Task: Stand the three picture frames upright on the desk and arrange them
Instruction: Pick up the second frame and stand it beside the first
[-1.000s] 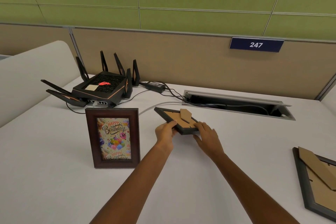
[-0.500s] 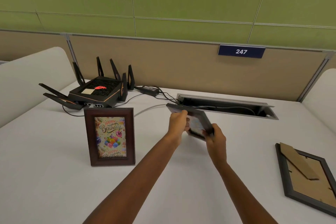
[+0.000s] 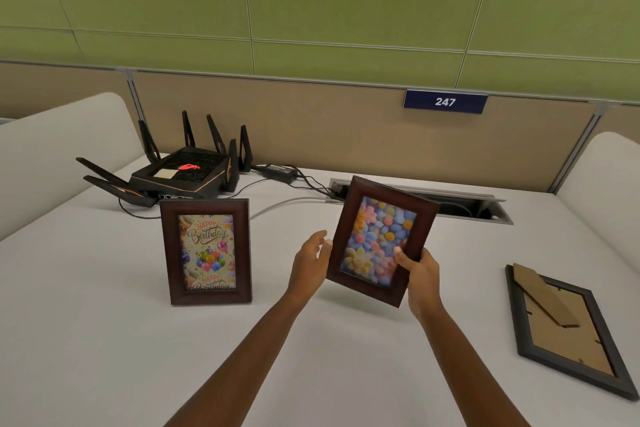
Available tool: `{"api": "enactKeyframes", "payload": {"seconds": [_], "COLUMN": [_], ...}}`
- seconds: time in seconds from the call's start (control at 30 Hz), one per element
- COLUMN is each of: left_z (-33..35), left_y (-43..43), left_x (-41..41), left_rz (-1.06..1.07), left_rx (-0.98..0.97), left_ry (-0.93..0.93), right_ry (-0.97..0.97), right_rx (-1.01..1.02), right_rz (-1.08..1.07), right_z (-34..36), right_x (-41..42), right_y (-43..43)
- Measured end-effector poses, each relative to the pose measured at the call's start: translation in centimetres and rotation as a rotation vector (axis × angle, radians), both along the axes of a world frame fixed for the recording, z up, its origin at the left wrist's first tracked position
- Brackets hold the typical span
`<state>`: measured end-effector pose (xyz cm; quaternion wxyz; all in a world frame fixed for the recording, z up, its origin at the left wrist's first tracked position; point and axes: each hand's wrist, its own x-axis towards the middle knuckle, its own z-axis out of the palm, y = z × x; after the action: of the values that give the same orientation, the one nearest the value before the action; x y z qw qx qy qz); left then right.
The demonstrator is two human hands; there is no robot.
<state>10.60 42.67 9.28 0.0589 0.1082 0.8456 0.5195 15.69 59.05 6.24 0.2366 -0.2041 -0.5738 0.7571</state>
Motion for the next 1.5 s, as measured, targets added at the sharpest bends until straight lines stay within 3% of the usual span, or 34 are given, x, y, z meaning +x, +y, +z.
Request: {"api": "enactKeyframes", "payload": {"seconds": [0.5,0.77,0.97,1.5], "left_z": [-1.1,-1.4,-1.0,-2.6], "left_y": [-1.1,-2.3,-2.9,-3.9], "left_x": [2.1,1.1,0.3,-2.5], "left_rz": [0.172,0.193,0.164,0.238], "left_rx": [0.351,0.463,0.527,0.538], "left_ry": [-0.136,-0.187,-0.269,-0.241], "right_ry": [-0.153,-0.166,-0.112,-0.127], "right_rx": [0.191,0.087,0.008,0.102], "right_rz": [0.303,0.451,0.456,0.416], "right_z": [0.5,0.9,1.0,-0.9], "right_x": [0.6,0.7,0.2,-3.6], "right_y": [-0.8,-1.5,-1.6,-3.0]}}
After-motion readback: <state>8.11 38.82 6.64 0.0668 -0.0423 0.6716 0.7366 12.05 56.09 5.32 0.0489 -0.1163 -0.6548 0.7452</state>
